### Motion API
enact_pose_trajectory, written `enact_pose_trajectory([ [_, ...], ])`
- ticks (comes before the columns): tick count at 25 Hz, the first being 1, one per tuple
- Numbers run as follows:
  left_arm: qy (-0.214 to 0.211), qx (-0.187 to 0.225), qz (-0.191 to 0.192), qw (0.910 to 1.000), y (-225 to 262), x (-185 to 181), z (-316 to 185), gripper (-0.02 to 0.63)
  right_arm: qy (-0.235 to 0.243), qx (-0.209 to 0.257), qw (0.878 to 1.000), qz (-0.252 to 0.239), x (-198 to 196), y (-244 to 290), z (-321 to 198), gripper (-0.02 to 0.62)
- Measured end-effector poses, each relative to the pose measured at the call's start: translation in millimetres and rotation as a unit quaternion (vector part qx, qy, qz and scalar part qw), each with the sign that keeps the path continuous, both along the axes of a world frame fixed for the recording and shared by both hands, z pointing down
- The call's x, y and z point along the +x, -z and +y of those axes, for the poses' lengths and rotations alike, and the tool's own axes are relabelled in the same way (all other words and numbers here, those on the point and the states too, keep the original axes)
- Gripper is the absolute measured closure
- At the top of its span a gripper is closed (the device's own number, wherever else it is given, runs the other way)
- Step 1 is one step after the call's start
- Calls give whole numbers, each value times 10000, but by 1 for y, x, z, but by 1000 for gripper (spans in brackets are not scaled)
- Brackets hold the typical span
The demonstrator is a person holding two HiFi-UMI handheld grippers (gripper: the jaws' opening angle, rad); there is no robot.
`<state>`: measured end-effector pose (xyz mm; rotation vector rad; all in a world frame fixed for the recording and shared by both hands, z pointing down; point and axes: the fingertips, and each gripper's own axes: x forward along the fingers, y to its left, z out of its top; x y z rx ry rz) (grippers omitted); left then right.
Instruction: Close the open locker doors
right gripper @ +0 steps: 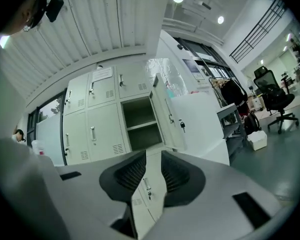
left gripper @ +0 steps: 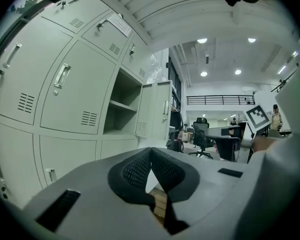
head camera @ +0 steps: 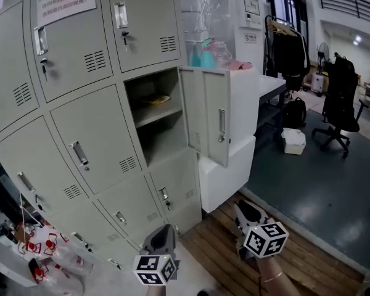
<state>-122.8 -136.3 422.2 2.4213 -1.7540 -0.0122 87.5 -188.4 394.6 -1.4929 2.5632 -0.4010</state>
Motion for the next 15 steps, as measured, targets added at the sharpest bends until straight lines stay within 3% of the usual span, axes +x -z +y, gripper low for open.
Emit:
enact_pose_trajectory([
  [7, 14, -55, 113, 9999, -4, -28, -49, 586, -258, -29, 9997, 49, -3, 5, -54, 514],
  [15, 93, -159, 119, 9998, -11, -37, -90, 586, -333, 130, 9990, 263, 5, 16, -117, 514],
])
